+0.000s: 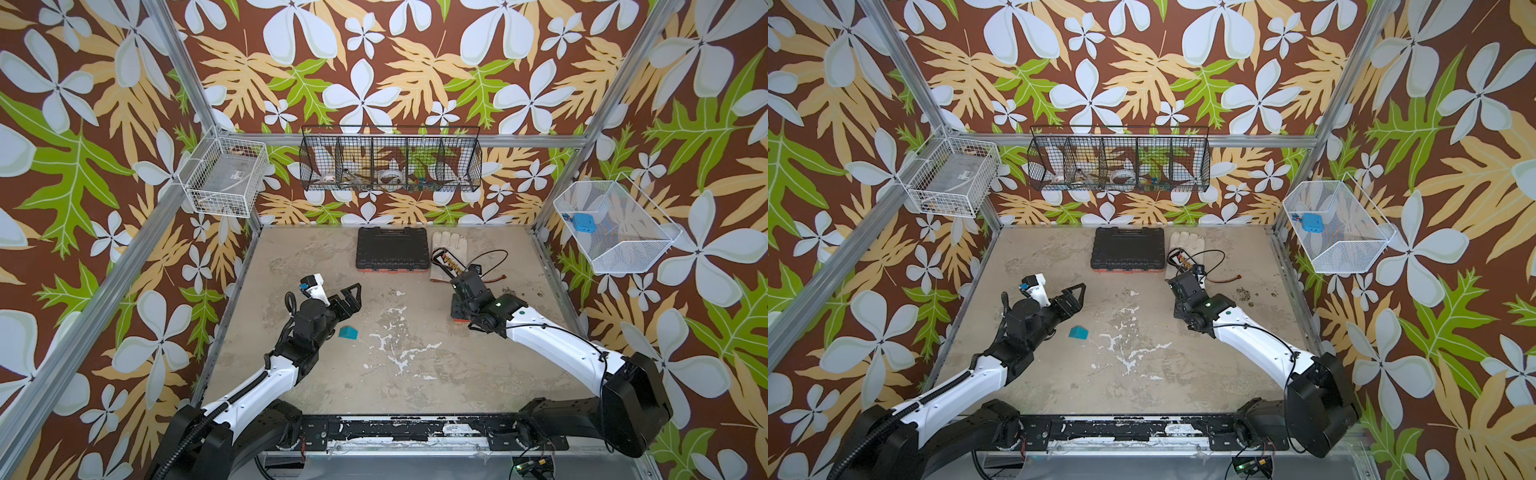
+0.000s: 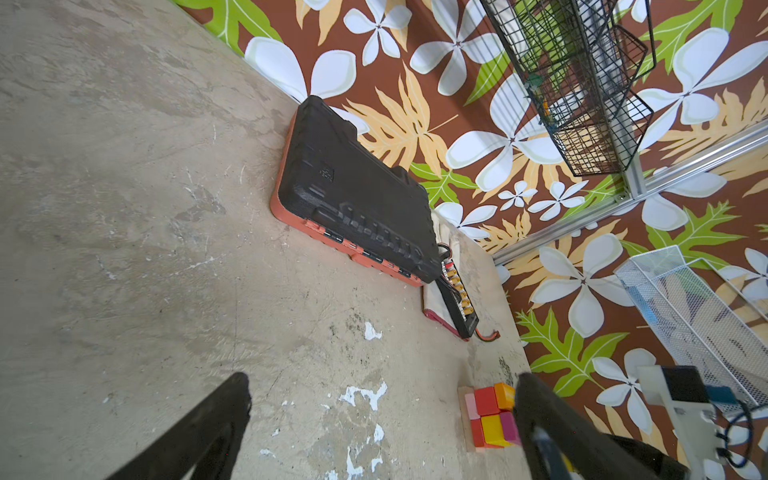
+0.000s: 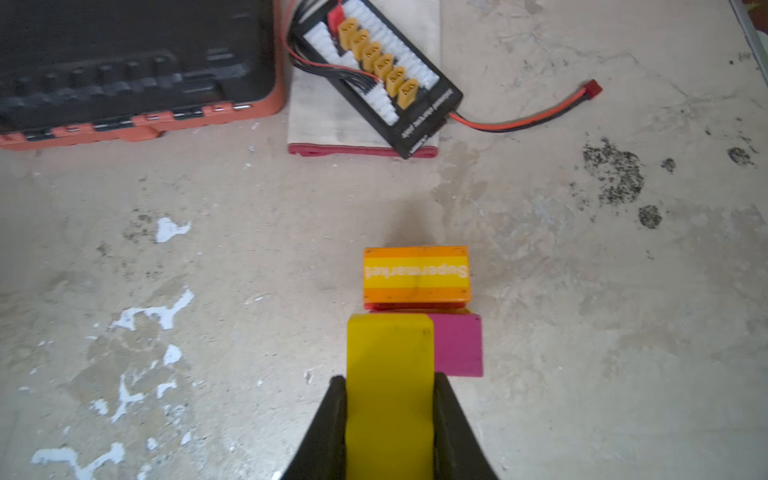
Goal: Build the wood block tower
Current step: 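Carry the yellow block with the right gripper over the stack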
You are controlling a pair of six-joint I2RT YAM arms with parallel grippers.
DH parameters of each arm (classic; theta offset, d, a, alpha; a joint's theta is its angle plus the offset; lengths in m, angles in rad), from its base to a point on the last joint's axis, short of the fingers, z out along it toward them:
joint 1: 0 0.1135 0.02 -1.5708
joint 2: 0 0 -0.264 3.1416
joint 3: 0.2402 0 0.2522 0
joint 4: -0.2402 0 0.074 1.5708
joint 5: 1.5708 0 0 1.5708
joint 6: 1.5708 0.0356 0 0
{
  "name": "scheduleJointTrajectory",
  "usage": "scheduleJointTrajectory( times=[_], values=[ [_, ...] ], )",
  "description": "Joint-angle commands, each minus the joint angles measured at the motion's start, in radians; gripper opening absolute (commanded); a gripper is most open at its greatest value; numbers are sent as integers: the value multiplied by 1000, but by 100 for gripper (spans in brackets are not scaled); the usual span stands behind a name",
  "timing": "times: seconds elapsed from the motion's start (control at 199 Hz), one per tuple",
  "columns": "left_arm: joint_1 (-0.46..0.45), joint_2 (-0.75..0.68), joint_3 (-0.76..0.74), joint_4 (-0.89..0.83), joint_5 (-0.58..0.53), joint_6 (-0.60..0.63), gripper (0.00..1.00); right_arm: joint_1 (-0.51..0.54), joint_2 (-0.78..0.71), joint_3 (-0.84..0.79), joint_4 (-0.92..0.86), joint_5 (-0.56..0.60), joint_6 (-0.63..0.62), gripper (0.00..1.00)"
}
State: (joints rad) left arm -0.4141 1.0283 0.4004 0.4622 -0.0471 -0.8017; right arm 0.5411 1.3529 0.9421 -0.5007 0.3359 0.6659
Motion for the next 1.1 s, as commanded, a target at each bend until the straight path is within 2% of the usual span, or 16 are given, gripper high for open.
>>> scheduleJointTrajectory(
  times=[0.0,0.492,1.099],
  values=[
    [0,0,8,40,15,16,100,-33,10,2,-2,-23,-50,11],
    [0,7,8,43,15,18,100,-93,103,23,26,-70,-125,11],
    [0,18,11,44,18,18,100,-111,158,52,32,-64,-137,15]
  ],
)
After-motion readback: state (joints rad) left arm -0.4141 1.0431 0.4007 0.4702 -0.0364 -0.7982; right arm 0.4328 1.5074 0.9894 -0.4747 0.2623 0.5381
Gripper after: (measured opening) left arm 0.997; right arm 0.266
